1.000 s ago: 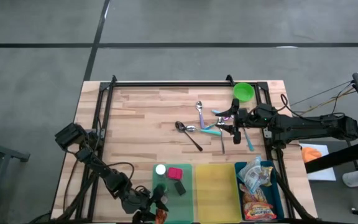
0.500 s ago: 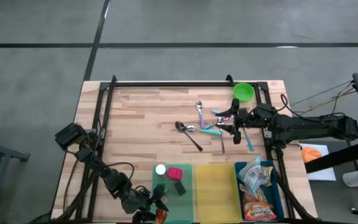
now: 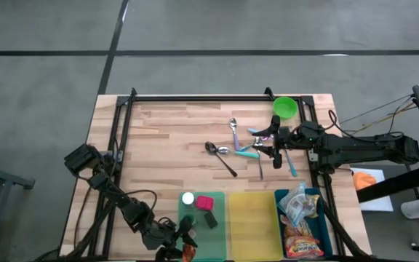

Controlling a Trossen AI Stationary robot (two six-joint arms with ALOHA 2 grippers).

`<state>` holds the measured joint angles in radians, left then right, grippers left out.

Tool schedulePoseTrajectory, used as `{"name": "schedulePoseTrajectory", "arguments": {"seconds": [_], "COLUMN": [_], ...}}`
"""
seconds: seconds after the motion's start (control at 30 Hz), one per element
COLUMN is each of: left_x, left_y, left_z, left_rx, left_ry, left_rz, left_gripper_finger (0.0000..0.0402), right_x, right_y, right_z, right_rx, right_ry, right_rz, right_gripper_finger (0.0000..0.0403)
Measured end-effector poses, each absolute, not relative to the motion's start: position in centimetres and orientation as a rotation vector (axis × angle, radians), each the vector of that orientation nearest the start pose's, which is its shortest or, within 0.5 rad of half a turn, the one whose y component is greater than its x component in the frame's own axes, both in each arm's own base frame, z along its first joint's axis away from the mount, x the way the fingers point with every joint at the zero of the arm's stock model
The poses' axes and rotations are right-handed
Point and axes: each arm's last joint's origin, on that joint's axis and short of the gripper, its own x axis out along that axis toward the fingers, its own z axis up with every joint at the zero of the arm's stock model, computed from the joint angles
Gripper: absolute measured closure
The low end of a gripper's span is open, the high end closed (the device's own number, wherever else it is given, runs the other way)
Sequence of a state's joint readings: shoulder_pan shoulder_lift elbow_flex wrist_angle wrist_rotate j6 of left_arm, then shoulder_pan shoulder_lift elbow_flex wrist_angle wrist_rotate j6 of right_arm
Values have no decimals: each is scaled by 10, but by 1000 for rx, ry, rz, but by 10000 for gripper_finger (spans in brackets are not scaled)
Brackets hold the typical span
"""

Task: Pick & Place Food Item
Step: Put the orange seasoning pack into the green bin

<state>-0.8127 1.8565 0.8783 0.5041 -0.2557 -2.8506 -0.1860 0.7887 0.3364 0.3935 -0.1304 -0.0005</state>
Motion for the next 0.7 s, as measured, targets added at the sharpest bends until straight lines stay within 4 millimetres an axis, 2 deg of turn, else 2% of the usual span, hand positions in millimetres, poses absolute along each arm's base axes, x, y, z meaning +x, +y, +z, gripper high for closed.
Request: {"name": "schedulePoseTrajectory", "arguments": {"seconds": [0.37, 0.7], "left_x": [258, 258], "left_y": [-259, -259], "left_z": [144, 145], "left_rx": [-2410, -2453], "left_ry": [745, 744], "left_rz": [404, 421], "left_gripper_finger": [169, 169], "right_x": [174, 174], "right_y": [-29, -29], "right_z": [232, 232], "right_rx": [9, 9], "right_ry": [58, 58], "right_rz": [-55, -55], "right_gripper_finger": [181, 181]}}
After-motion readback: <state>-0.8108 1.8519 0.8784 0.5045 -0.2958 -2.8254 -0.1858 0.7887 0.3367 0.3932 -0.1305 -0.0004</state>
